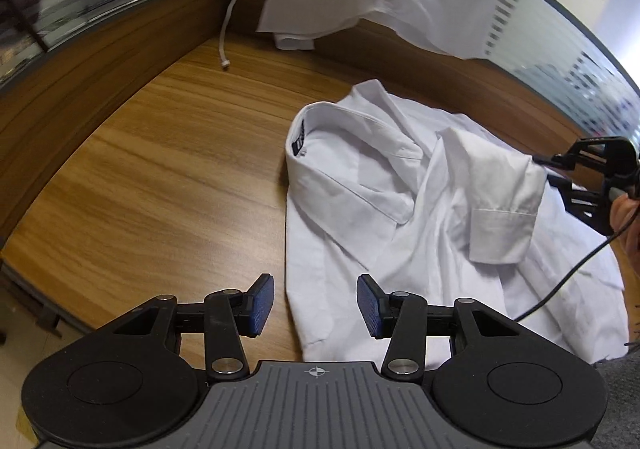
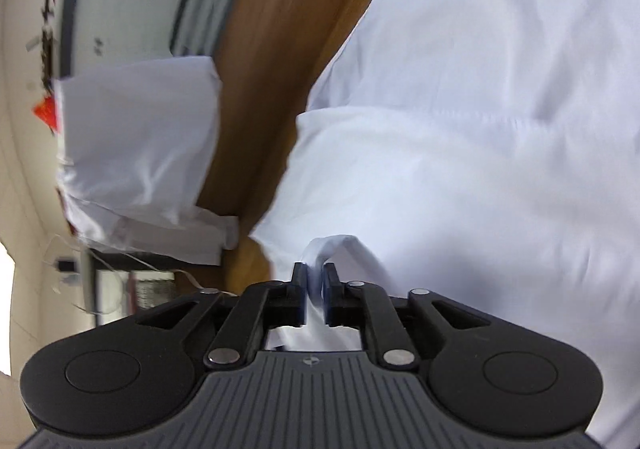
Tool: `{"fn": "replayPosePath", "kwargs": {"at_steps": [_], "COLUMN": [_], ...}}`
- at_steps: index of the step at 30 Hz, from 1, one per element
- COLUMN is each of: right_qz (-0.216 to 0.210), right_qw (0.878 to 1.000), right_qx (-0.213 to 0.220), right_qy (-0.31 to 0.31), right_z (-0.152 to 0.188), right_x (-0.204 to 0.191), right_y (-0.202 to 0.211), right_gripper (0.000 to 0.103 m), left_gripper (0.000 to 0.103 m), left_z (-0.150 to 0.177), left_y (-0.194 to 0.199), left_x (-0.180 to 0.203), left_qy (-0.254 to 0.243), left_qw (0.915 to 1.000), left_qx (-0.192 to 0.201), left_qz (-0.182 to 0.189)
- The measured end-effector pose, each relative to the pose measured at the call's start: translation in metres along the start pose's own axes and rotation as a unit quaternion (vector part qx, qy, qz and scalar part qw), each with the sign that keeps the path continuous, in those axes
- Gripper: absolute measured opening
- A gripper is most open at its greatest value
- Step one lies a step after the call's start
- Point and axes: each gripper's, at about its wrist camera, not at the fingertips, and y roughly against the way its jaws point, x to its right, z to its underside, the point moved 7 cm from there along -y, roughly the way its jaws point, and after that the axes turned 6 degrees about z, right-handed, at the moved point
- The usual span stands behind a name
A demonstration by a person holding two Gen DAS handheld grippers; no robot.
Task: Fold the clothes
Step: 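Grasp the sleeve cuff with the right gripper and fold it over the body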
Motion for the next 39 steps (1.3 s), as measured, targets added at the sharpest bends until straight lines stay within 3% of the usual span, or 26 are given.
{"fn": "replayPosePath", "kwargs": {"at_steps": [2, 5, 7, 11, 13, 17, 20, 25, 28, 31, 33, 39], "right_qz": [0.022, 0.045, 0.050, 0.051, 0.041, 0.026, 0.011, 0.001, 0.013, 0.030, 0.044, 0.102], "right_qw": [0.998, 0.979, 0.952, 0.876, 0.845, 0.807, 0.789, 0.793, 0.798, 0.809, 0.819, 0.857], "right_qx": [-0.006, -0.019, -0.035, -0.089, -0.119, -0.186, -0.225, -0.253, -0.250, -0.238, -0.227, -0.169], "right_qy": [0.063, 0.198, 0.299, 0.470, 0.519, 0.560, 0.571, 0.555, 0.549, 0.536, 0.524, 0.477], "right_z": [-0.012, -0.019, -0.015, 0.008, 0.025, 0.060, 0.091, 0.133, 0.153, 0.171, 0.182, 0.207], "right_x": [-0.008, -0.029, -0.042, -0.049, -0.045, -0.027, -0.010, 0.011, 0.021, 0.031, 0.038, 0.047], "right_y": [-0.007, -0.005, -0.001, 0.006, 0.009, 0.017, 0.029, 0.045, 0.049, 0.054, 0.055, 0.045], "right_gripper": [0.036, 0.036, 0.036, 0.036, 0.036, 0.036, 0.036, 0.036, 0.036, 0.036, 0.036, 0.036], "left_gripper": [0.049, 0.049, 0.049, 0.049, 0.049, 0.049, 0.047, 0.047, 0.046, 0.045, 0.036, 0.035], "left_z": [0.004, 0.010, 0.014, 0.024, 0.030, 0.040, 0.044, 0.044, 0.044, 0.044, 0.044, 0.043], "left_y": [0.000, 0.001, 0.001, 0.001, -0.002, -0.011, -0.019, -0.023, -0.025, -0.026, -0.031, -0.047], "left_x": [0.005, 0.013, 0.019, 0.034, 0.040, 0.040, 0.034, 0.024, 0.022, 0.023, 0.024, 0.024], "left_qy": [0.013, 0.028, 0.037, 0.049, 0.046, 0.046, 0.034, -0.020, -0.057, -0.103, -0.126, -0.174], "left_qw": [0.9998, 0.9991, 0.9985, 0.9977, 0.9975, 0.9963, 0.9960, 0.9964, 0.9953, 0.9910, 0.9868, 0.9733], "left_qx": [0.003, 0.007, 0.009, 0.010, 0.006, -0.005, -0.019, -0.050, -0.069, -0.084, -0.100, -0.130], "left_qz": [-0.012, -0.029, -0.039, -0.045, -0.053, -0.073, -0.080, -0.066, -0.038, -0.007, 0.018, 0.076]}}
